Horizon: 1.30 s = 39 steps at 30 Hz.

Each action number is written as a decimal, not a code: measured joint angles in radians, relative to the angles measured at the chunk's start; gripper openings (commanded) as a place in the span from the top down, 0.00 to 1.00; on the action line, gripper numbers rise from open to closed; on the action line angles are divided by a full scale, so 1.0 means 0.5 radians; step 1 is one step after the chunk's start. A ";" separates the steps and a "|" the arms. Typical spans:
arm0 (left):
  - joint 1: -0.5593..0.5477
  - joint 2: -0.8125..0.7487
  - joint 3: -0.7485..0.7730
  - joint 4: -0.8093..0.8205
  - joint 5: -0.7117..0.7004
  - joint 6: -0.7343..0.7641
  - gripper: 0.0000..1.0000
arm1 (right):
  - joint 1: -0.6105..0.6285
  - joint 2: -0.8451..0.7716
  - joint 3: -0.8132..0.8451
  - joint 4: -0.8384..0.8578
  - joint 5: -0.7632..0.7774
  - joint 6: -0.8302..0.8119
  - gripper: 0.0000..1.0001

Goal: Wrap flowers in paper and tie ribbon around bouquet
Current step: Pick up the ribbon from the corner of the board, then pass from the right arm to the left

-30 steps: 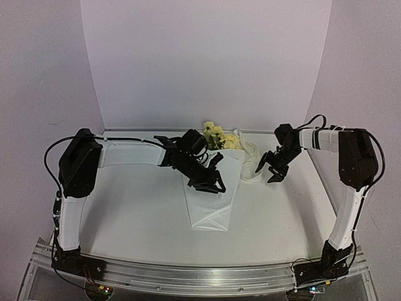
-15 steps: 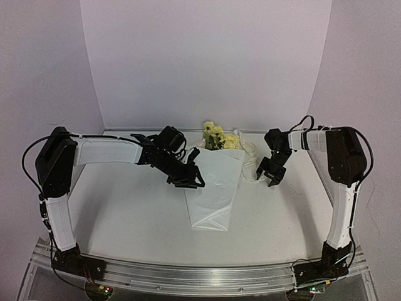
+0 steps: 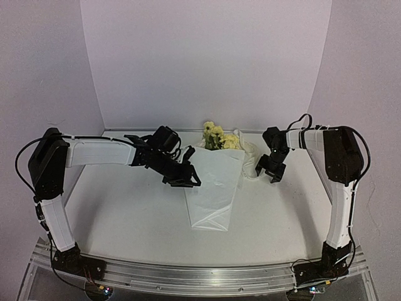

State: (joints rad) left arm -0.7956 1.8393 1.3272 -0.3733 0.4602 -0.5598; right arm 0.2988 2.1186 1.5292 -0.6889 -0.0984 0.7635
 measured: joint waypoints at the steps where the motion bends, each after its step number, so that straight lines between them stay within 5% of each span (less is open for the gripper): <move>1: 0.000 0.000 -0.002 0.001 0.001 0.000 0.65 | 0.001 0.000 -0.001 0.011 0.012 -0.008 0.31; 6: 0.001 0.000 -0.002 0.022 0.017 0.000 0.65 | 0.002 0.000 -0.009 0.087 0.054 -0.036 0.32; 11: 0.004 0.000 -0.002 0.031 0.018 0.000 0.65 | 0.002 0.001 0.023 0.088 0.082 -0.050 0.45; 22: 0.009 0.000 -0.002 0.032 -0.033 0.009 0.64 | -0.002 0.020 0.087 0.062 0.090 -0.049 0.99; 32: 0.008 -0.082 -0.017 0.129 -0.077 0.035 0.59 | -0.013 -0.089 -0.003 0.007 0.058 -0.122 1.00; 39: -0.074 -0.121 -0.015 0.210 -0.169 0.193 0.49 | -0.015 -0.713 -0.371 -0.054 0.081 -0.147 1.00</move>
State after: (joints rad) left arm -0.8328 1.7790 1.3198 -0.2685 0.3758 -0.4631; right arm 0.2913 1.7621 1.3439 -0.7162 -0.0578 0.6901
